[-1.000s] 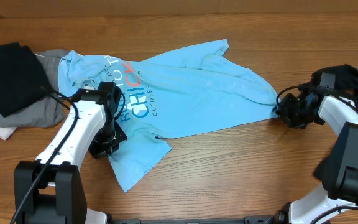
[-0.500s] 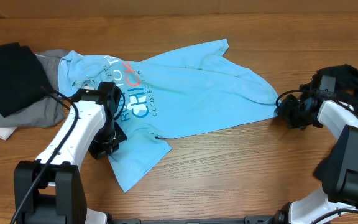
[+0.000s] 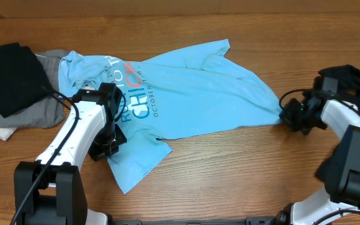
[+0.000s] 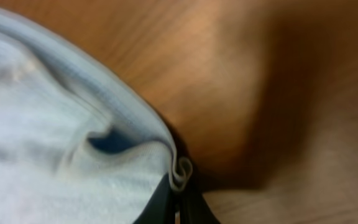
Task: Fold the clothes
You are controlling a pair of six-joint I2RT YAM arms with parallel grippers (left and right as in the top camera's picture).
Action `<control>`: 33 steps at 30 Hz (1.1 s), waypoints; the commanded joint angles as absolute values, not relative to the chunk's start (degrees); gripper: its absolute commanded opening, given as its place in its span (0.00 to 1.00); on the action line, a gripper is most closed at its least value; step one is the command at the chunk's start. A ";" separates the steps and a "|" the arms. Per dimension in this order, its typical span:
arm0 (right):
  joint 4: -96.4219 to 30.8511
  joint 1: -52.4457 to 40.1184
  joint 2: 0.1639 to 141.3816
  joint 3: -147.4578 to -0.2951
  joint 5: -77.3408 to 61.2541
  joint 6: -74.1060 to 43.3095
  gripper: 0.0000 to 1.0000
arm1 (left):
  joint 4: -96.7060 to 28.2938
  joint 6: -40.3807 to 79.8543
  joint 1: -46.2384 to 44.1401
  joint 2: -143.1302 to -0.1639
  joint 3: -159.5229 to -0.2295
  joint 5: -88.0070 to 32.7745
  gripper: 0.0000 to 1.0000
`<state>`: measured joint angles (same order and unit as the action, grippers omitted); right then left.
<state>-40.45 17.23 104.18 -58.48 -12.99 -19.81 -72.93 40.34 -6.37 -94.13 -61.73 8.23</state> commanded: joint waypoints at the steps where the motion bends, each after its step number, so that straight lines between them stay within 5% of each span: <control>1: -46.28 22.17 104.73 -59.05 -2.09 -27.07 0.04 | -74.74 35.73 -6.28 -93.71 -61.23 9.58 0.04; 10: -58.74 31.99 97.21 -60.14 -1.13 -27.66 0.04 | -80.88 32.56 -6.28 -93.60 -61.23 11.18 0.04; 33: -64.07 24.86 95.77 -60.14 -2.22 -25.10 0.04 | -79.22 32.99 -6.28 -76.12 -61.23 5.74 0.04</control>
